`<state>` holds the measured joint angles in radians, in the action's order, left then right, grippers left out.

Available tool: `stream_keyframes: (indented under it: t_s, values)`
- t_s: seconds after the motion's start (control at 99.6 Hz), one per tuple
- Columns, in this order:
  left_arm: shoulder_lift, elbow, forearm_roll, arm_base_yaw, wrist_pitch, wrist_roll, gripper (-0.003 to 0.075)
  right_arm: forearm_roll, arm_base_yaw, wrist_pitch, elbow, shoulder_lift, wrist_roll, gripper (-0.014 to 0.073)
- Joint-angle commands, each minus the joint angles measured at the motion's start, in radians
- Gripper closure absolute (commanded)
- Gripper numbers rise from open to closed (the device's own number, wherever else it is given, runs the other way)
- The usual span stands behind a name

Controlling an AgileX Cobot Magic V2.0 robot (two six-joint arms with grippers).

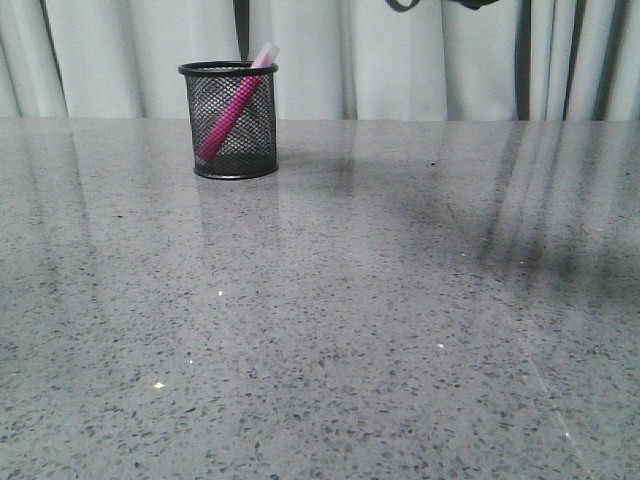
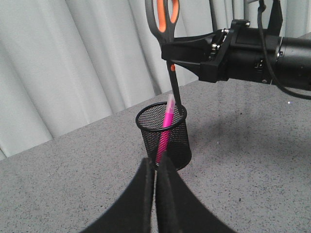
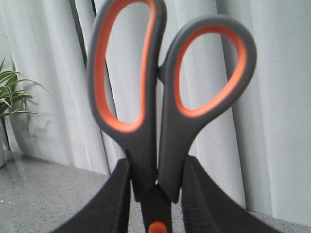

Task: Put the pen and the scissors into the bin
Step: 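Lift the scissors with the right gripper and carry them over the mesh cup, then lower the scissors blades-first into the mesh cup with the right gripper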

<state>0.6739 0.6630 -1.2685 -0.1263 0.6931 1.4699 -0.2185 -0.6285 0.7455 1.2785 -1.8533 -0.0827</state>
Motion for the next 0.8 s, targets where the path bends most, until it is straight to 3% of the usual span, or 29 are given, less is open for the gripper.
stream_keyframes:
  t_s: [0.0,0.793]
  values:
    - [0.007,0.026,-0.057,0.006,-0.022,-0.003,0.0742,0.009,0.0,0.095,0.036,0.04,-0.006,0.0669]
    - [0.007,0.026,-0.057,0.006,-0.022,-0.003,0.0742,0.009,0.003,0.081,0.034,-0.019,-0.007,0.0669]
